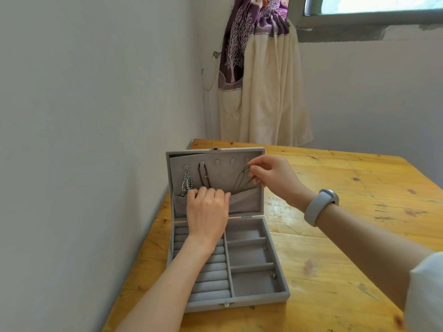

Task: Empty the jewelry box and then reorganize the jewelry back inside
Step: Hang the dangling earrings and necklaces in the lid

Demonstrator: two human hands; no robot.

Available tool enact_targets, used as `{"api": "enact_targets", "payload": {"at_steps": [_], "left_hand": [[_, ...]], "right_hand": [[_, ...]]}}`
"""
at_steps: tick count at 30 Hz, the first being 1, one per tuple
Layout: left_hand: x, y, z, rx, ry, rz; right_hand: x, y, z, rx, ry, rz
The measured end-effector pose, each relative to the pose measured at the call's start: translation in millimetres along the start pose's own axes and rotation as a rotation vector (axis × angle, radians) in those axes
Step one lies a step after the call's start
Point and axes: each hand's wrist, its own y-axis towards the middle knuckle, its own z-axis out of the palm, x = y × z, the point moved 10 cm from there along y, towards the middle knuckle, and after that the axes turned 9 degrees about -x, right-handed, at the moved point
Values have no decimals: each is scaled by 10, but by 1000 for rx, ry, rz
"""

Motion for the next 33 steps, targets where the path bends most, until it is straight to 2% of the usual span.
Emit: {"api": "enact_targets", "payload": {"at_steps": [4, 7, 9, 13, 16, 19, 22, 27, 33], "left_hand": [[9, -45, -50, 21, -1, 0], [105, 69, -198, -55, -160, -78], [207, 191, -247, -39, -371, -221], [281, 284, -11, 191, -794, -569], [255, 267, 47, 212, -945, -652], [353, 248, -47, 81, -907, -674], [421, 268, -148, 1, -792, -625], [367, 411, -394, -192, -333, -291], [421, 500, -314, -233, -107, -275]], "right_hand": [[125, 29, 50, -41, -87, -146], [235, 15, 108, -16, -142, -241], [329, -20, 141, 14, -133, -305], [483, -108, 196, 65, -130, -401], [533, -149, 204, 70, -175, -459], [510, -139, 186, 29, -205, -486], [404, -111, 220, -2, -206, -457], [407, -77, 269, -202, -184, -516], [529, -73, 345, -430, -288, -616]]}}
